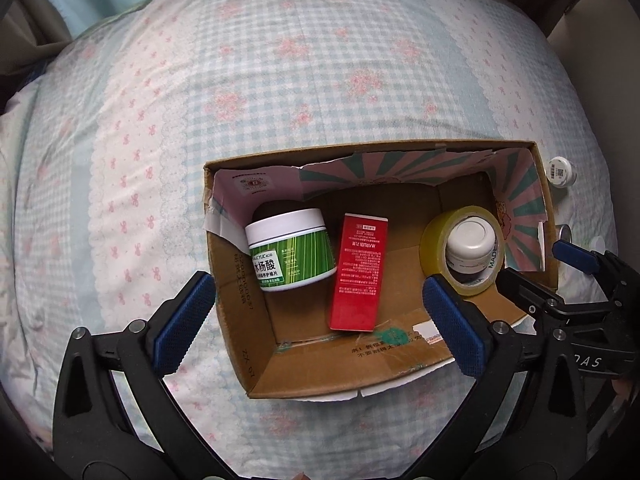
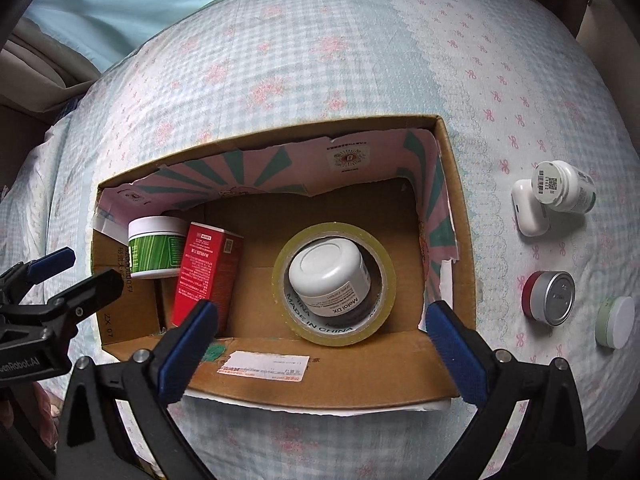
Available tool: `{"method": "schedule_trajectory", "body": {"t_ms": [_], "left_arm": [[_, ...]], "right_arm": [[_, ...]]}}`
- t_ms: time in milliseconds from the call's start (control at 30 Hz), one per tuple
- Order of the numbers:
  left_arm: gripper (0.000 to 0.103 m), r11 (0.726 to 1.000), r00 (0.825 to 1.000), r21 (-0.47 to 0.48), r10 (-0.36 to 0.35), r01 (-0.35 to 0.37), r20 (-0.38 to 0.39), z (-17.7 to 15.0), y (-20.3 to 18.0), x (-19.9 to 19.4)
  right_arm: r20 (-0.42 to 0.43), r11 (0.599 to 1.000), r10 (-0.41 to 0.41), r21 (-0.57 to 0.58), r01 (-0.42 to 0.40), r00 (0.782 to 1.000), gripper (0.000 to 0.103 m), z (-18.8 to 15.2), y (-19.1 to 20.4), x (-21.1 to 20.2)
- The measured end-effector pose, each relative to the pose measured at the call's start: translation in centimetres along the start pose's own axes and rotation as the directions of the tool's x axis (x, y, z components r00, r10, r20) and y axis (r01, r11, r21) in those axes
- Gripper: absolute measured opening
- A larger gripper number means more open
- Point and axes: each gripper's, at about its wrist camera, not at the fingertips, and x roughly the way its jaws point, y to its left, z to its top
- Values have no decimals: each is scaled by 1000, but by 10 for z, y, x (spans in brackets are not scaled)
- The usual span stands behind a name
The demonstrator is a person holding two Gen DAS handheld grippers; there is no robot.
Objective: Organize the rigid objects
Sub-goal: 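Lift both tools from the box and move toward the silver tin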
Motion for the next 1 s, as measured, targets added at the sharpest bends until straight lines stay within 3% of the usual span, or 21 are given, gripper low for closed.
{"method": "schedule_trajectory", "body": {"t_ms": [267, 633, 1000], "left_arm": [[103, 1000, 997, -6, 24, -24, 76, -12, -3, -47], [103, 1000, 986, 17, 9, -12, 167, -67, -31, -119], [103, 996, 959, -2, -83, 86, 271, -109, -69, -178]], "right_arm": [[36, 1000, -10, -11, 11, 999, 103, -9, 5, -42], [153, 1000, -16, -16, 18, 988, 103, -58, -2, -127], [223, 998, -63, 46, 54, 973, 103, -98, -38, -201]]}}
